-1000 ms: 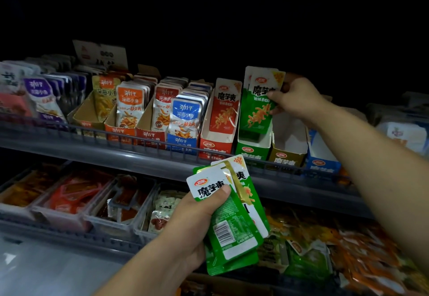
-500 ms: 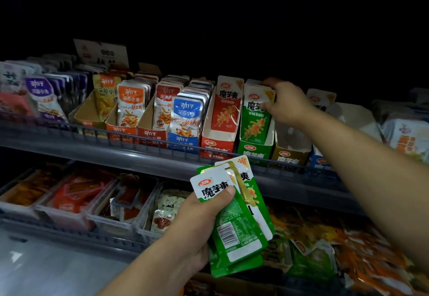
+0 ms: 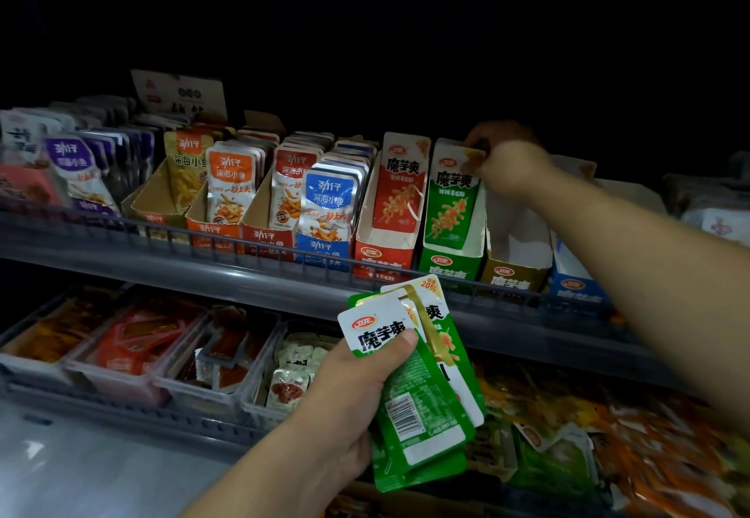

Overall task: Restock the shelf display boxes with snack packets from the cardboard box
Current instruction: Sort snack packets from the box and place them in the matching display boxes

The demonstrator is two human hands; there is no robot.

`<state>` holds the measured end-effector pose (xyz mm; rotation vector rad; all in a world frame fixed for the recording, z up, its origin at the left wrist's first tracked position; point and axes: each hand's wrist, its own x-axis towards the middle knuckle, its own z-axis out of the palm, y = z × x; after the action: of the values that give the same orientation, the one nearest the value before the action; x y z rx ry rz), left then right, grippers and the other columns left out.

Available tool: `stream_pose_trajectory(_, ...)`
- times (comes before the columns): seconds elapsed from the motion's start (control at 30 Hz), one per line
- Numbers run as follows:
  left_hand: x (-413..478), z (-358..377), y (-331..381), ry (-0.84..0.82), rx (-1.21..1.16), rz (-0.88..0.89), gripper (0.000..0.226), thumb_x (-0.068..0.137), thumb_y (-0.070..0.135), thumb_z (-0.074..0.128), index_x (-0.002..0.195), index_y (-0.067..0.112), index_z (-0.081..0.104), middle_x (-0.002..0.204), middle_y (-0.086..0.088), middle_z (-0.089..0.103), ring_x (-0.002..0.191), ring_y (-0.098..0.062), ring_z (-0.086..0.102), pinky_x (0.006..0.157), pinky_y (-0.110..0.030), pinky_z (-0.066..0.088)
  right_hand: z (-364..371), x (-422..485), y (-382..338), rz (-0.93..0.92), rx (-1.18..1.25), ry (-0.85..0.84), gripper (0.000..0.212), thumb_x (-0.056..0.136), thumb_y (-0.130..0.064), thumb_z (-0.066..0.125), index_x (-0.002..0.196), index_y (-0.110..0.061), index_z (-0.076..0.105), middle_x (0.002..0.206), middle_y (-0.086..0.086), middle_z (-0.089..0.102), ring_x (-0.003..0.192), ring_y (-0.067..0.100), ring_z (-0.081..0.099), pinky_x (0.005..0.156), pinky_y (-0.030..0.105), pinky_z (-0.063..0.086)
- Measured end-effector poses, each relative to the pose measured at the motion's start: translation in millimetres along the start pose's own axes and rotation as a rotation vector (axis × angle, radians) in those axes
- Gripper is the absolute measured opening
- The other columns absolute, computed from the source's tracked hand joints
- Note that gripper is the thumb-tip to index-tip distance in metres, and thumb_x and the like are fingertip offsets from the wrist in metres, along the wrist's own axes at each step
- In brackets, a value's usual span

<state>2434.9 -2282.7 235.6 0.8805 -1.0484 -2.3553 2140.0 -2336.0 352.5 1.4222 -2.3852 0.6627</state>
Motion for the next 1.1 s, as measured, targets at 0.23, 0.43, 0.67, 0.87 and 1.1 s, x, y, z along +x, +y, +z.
stream_pose_trajectory(0.23,1.0,-0.1,1.2,0.004,0.000,-0.008,0.030,0.092,0.015,0.072,0.120,0.005,0.068,0.101,-0.020,0.078,0.082,-0.035,0.077,0.060,-0.040,0.063,7.3,1.5,5.6,-0.017,-0.086,0.133,0.044,0.090,-0.018,0.073,0.131,-0.013,0.057,0.137,0.016,0.051,0.122,0.035,0.053,0.093,0.039,0.047)
stream_pose_trajectory(0.43,-0.5,-0.9,5.6,-0.020,0.013,-0.051,0.023,0.097,0.016,0.066,0.118,0.006,0.069,0.099,-0.019,0.078,0.085,-0.034,0.078,0.069,-0.040,0.063,-13.8,-55.6,-16.5,-0.107,0.030,0.209,0.019,0.097,-0.020,0.061,0.114,-0.013,0.067,0.109,0.009,0.064,0.100,0.024,0.061,0.080,0.030,0.048)
stream_pose_trajectory(0.67,2.0,-1.8,0.6,-0.056,0.063,-0.019,0.023,0.098,0.003,0.057,0.117,0.006,0.068,0.104,-0.023,0.076,0.084,-0.033,0.076,0.081,-0.049,0.061,-43.0,-208.3,-68.8,0.149,0.496,-0.464,0.028,0.075,-0.053,0.076,0.092,-0.034,0.065,0.080,-0.007,0.064,0.066,0.006,0.060,0.060,0.022,0.051)
stream_pose_trajectory(0.87,0.4,5.8,-9.8,-0.057,-0.020,0.051,0.026,0.095,0.013,0.065,0.120,0.011,0.069,0.106,-0.019,0.077,0.090,-0.039,0.076,0.075,-0.048,0.064,-20.1,-237.4,-64.0,0.324,0.513,-0.510,0.059,0.054,-0.050,0.093,0.097,-0.039,0.053,0.080,-0.007,0.056,0.062,0.003,0.055,0.061,0.032,0.053)
stream_pose_trajectory(1.1,-2.0,0.0,-9.8,-0.071,-0.057,-0.017,0.040,0.095,-0.005,0.041,0.126,0.013,0.061,0.112,-0.024,0.074,0.091,-0.042,0.073,0.079,-0.056,0.060,-23.4,-238.0,-45.6,0.587,1.002,-0.449,0.031,0.086,-0.005,0.073,0.115,-0.014,0.065,0.098,0.000,0.078,0.089,0.019,0.076,0.084,0.041,0.058)
